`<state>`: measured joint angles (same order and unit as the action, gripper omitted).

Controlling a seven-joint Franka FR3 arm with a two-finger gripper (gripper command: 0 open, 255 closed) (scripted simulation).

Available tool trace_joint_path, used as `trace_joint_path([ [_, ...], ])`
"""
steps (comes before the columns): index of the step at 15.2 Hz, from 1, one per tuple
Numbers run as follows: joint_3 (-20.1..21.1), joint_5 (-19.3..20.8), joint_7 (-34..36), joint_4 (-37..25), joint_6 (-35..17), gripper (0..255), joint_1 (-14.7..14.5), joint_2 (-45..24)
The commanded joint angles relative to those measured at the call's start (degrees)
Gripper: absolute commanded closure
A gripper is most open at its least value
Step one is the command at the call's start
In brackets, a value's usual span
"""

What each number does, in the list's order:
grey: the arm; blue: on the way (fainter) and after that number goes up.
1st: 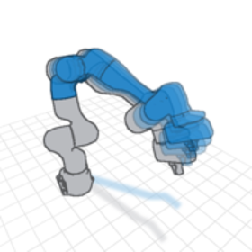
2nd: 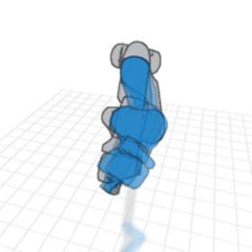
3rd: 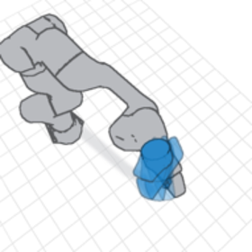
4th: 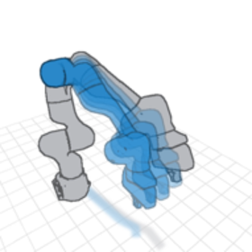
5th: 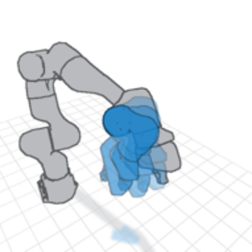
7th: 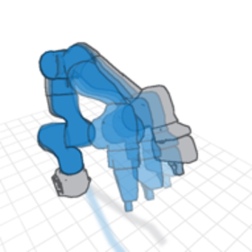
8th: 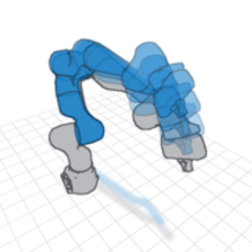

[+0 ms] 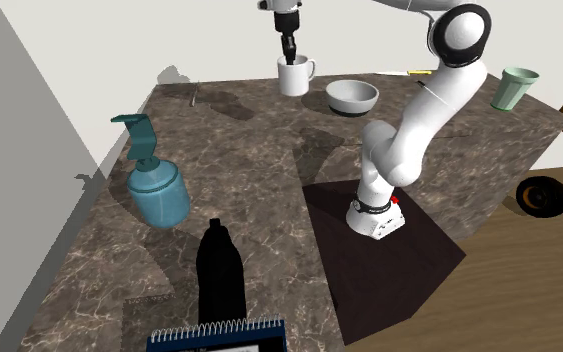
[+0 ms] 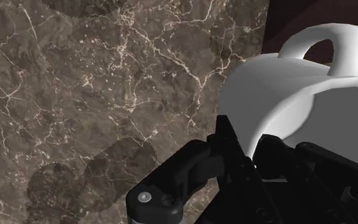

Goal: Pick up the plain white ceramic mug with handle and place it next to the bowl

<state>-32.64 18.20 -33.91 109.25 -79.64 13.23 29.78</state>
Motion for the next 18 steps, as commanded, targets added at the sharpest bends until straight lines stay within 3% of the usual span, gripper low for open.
trace_joint_path([
  [1, -2.9, 0.9, -3.3, -1.2, -0.7, 255, 0.3, -1.1],
  [7, -12.8, 0.9, -13.7, -8.3, -2.2, 255, -0.1, -7.7],
  [12, -24.3, -3.6, -24.7, -16.2, -3.9, 255, -1.6, -17.2],
  [15, -33.9, -11.7, -34.4, -22.0, -4.8, 255, -1.5, -27.5],
  [16, -36.9, -16.3, -38.8, -24.2, -4.8, 255, 0.1, -32.6],
  [18, -39.2, -25.7, -46.9, -29.4, -3.5, 255, 7.4, -42.7],
])
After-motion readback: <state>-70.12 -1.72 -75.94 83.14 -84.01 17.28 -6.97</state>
